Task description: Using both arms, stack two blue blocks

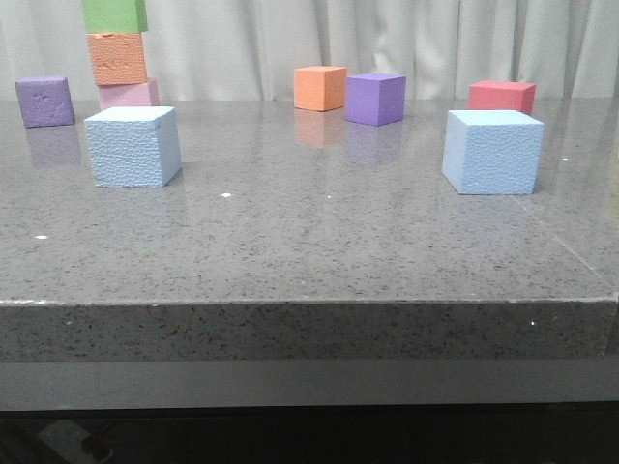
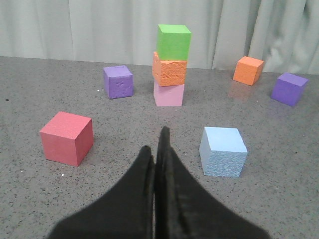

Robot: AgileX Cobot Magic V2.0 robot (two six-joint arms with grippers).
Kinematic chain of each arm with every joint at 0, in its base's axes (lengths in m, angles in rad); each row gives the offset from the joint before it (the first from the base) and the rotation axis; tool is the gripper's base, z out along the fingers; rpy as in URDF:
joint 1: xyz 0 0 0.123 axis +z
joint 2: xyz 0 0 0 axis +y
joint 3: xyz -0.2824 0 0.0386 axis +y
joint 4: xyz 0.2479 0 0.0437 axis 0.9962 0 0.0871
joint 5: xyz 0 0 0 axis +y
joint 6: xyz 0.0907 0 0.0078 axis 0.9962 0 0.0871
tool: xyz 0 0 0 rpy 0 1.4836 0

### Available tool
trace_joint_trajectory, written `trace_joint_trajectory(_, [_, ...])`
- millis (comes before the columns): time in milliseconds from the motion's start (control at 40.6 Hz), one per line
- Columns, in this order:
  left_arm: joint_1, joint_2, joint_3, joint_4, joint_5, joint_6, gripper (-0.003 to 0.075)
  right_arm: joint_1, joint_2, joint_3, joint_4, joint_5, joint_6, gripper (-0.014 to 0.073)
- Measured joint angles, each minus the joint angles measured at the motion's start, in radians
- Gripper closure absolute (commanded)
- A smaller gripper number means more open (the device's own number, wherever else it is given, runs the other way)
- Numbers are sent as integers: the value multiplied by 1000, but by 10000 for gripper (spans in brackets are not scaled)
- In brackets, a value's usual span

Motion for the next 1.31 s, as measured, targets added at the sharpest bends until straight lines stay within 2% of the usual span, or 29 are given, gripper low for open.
trace_joint_trajectory(148, [0, 0, 0, 0, -6, 0, 739, 0, 0, 0, 0, -3, 0, 699])
trace_joint_trajectory(197, [0, 0, 0, 0, -8, 0, 720, 0, 0, 0, 0, -7, 0, 636])
trace_joint_trajectory(271, [0, 0, 0, 0, -8, 0, 602, 0, 0, 0, -7, -13, 0, 418])
trace_joint_trajectory(345, [0, 0, 0, 8, -8, 0, 414, 0, 0, 0, -21, -20, 0, 162])
trace_joint_trajectory(394, [0, 0, 0, 19, -8, 0, 304, 0, 0, 0, -30, -24, 0, 66])
trace_joint_trajectory(443, [0, 0, 0, 26, -14, 0, 224, 0, 0, 0, -36, -25, -2, 12])
trace_joint_trajectory(493, [0, 0, 0, 29, -22, 0, 201, 0, 0, 0, -37, -25, -2, -8])
trace_joint_trajectory(591, [0, 0, 0, 26, -28, 0, 212, 0, 0, 0, -39, -25, -2, -10])
trace_joint_trajectory(1305, [0, 0, 0, 24, -30, 0, 357, 0, 6, -2, -24, -54, -2, -10])
